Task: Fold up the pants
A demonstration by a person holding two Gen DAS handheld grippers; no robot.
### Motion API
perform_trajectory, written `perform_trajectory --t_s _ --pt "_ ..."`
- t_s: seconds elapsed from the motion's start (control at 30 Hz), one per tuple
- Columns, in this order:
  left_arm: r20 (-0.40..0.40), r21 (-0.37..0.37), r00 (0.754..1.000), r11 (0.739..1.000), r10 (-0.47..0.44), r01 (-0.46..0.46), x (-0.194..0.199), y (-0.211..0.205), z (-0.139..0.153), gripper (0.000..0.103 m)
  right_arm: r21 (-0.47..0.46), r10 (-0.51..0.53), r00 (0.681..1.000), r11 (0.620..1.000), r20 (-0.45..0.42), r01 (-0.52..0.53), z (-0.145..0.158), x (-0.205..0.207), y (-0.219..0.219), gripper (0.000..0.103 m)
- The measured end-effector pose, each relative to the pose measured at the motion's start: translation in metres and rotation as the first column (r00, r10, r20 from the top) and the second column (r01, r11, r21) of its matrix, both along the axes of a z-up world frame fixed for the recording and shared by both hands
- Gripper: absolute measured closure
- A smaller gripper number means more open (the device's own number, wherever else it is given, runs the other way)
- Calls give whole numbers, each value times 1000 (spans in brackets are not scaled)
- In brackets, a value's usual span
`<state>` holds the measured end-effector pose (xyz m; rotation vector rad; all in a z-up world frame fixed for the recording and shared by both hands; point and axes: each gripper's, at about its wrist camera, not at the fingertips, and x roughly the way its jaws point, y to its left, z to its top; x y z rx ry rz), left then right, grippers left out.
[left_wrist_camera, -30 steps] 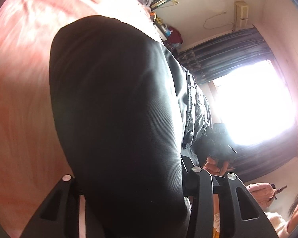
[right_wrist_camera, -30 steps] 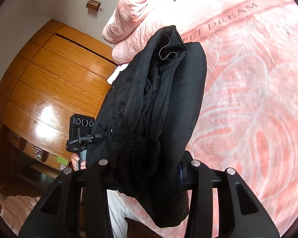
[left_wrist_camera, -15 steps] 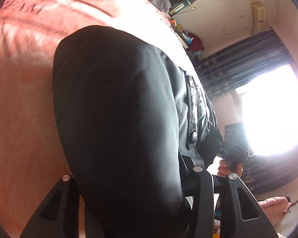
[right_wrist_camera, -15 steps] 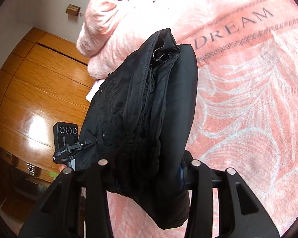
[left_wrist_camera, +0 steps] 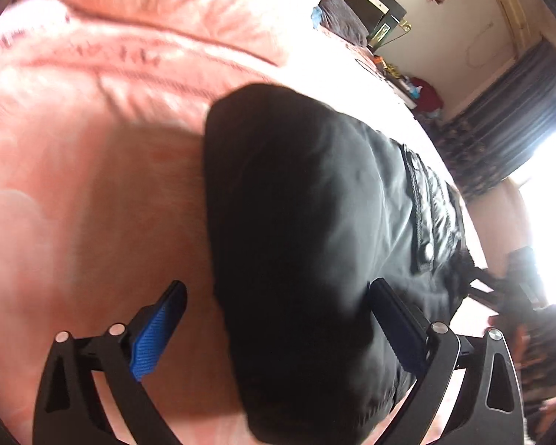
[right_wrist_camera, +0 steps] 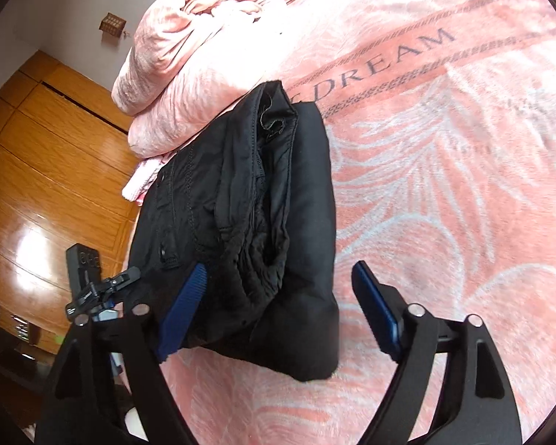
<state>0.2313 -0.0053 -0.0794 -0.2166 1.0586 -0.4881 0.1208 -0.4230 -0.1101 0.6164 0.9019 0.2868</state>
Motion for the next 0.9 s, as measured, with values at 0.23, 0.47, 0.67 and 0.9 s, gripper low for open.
perform_trajectory --t_s 0.23,0.47,0.67,0.9 --pt "94 186 994 980 49 -66 -62 -30 30 4 -248 -45 998 967 44 54 36 -43 32 3" --pt "163 235 983 965 78 -116 -102 -48 54 4 -365 -30 997 929 76 56 60 -87 69 3" --pt "195 298 977 943 91 -148 -119 -40 63 4 -408 -62 994 908 94 95 74 -113 80 3" --pt "236 331 967 928 96 -173 -147 -36 79 4 -452 -57 991 886 121 106 96 -137 92 3"
